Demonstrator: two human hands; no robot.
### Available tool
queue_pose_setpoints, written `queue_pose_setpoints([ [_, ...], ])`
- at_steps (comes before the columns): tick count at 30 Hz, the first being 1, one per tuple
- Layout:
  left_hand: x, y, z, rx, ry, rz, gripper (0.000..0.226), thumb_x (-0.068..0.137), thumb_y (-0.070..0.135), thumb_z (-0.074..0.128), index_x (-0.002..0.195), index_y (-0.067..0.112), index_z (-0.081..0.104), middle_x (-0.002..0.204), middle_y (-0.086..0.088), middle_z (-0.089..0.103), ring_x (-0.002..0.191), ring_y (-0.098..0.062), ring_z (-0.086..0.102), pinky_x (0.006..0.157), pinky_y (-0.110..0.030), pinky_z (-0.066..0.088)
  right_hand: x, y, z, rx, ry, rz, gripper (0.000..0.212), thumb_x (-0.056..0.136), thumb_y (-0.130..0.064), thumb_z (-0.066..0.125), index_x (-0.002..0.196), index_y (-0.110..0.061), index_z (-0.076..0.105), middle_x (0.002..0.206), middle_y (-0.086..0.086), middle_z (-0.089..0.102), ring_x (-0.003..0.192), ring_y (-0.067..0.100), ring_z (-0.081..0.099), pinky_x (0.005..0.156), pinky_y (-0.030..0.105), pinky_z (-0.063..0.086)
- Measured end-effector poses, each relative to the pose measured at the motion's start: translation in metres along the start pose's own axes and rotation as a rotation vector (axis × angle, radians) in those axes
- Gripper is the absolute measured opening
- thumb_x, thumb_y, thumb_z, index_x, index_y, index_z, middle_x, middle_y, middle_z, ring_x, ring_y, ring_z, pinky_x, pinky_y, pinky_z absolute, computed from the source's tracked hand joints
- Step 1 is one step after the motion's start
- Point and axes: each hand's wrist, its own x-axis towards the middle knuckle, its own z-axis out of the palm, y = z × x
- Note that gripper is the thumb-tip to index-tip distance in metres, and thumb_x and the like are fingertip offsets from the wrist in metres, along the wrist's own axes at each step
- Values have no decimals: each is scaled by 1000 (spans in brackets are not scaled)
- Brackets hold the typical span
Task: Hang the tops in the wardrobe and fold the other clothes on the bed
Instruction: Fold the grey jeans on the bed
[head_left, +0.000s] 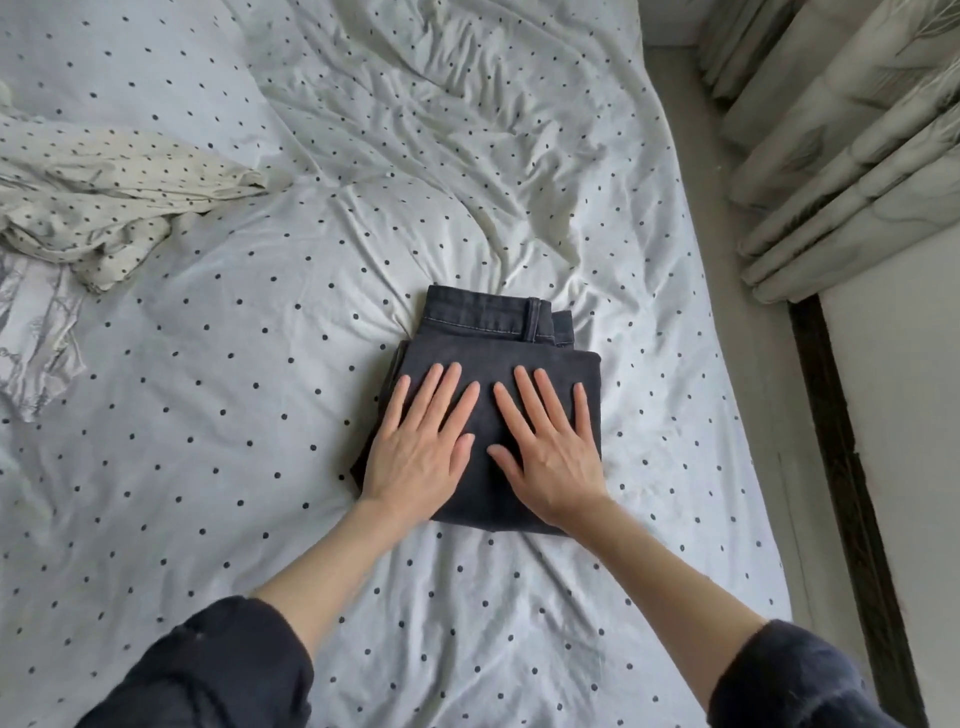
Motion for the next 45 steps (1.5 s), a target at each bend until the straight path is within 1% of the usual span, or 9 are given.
queue_pose_setpoints([
  [4,15,-11,24,-9,-3,24,55,94,34,30,145,16,34,153,-11,28,141,-26,28,115,-50,20,18,0,21,-29,76,68,56,95,-42,26,144,-16,36,151,7,33,141,25,28,113,54,17],
  [13,27,-13,86,30,67,9,55,96,35,27,147,16,21,155,-11,17,144,-23,12,116,-49,10,39,13,74,-107,100,41,59,94,-44,26,146,-16,30,154,8,27,143,25,22,114,53,6],
  [21,24,-10,64,49,49,15,54,97,35,27,146,15,25,154,-13,22,142,-27,23,116,-50,16,31,8,50,-86,58,55,57,95,-44,26,145,-16,34,153,7,30,142,25,26,113,55,13],
  [28,-20,-5,26,-222,117,-5,49,80,5,67,128,7,57,142,-16,45,132,-35,41,107,-53,33,10,29,-3,206,192,-35,35,85,-10,66,119,-4,63,133,14,54,127,33,48,107,47,32],
  [32,-48,-6,11,-390,145,-519,45,73,13,78,113,6,59,115,-13,56,107,-34,53,88,-44,44,43,44,-41,149,62,-5,50,91,-26,59,136,-10,46,146,10,38,135,29,34,111,40,25],
  [35,-59,-5,8,-796,-56,-1079,52,78,32,75,113,2,51,108,-12,53,103,-28,49,90,-39,40,81,47,-54,121,-99,38,77,90,-43,56,149,-14,18,156,7,18,144,25,13,117,40,12],
  [37,-55,-5,4,-1169,-195,-1312,38,81,36,71,91,4,55,92,-10,56,81,-26,58,80,-40,50,103,51,-60,217,-268,144,88,84,-49,62,149,-15,13,151,11,27,140,30,21,112,42,22],
  [40,-45,-13,5,-1551,-264,-1440,27,84,27,70,97,10,53,101,-3,56,83,-27,62,68,-28,50,121,55,-63,288,-397,237,85,76,-53,70,141,-18,29,131,12,48,122,33,43,95,41,37],
  [45,-35,-19,3,-1510,-152,-1434,30,84,14,70,107,9,52,112,-10,59,93,-32,61,74,-38,52,116,55,-72,183,-434,280,77,75,-60,65,136,-25,33,121,5,55,117,31,48,101,45,30],
])
